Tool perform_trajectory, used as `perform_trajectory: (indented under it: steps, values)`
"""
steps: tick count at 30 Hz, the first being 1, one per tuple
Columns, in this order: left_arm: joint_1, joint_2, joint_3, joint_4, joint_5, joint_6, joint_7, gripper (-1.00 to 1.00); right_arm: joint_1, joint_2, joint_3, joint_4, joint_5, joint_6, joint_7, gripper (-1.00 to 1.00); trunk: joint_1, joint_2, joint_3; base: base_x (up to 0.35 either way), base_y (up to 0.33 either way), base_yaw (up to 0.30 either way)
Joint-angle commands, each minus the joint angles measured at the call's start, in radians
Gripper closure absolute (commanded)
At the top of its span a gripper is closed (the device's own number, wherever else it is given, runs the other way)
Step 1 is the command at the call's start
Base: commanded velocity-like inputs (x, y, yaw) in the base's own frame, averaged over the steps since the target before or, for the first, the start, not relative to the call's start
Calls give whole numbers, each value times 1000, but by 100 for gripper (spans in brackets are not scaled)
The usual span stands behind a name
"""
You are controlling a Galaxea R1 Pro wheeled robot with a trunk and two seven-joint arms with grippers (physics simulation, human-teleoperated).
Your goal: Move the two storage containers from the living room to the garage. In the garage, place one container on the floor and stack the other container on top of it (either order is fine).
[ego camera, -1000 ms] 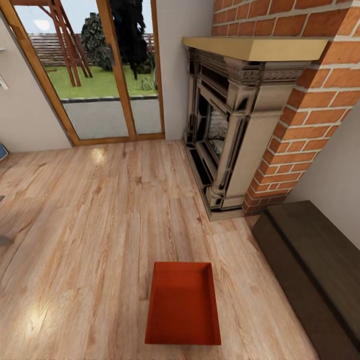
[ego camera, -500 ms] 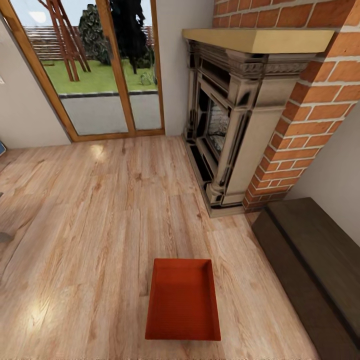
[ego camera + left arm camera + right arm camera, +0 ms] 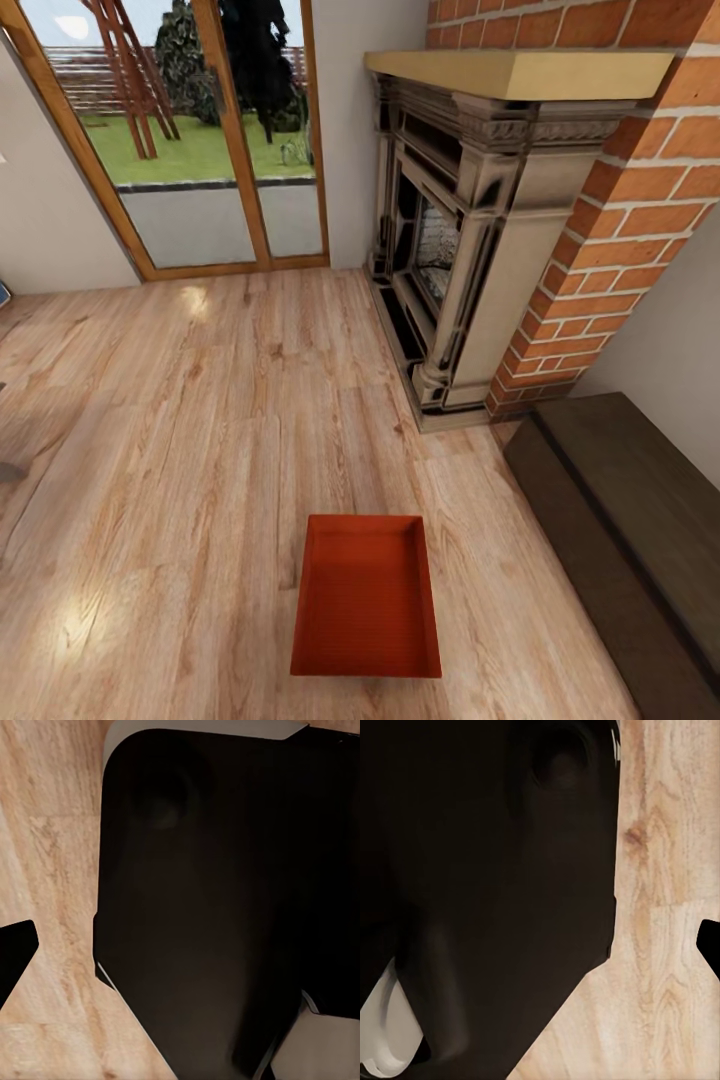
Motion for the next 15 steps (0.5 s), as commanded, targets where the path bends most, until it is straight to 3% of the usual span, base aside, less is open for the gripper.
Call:
perform_trajectory:
  steps: [1,15]
  values:
    - [0,0,6,1,8,-3,-3,-100,-1,1,8,3,-10,-5,4,-100,0,0,-1,0,0,0]
    - [0,0,6,1,8,-3,-3,-100,-1,1,8,3,-10,-5,3,-100,0,0,-1,0,0,0]
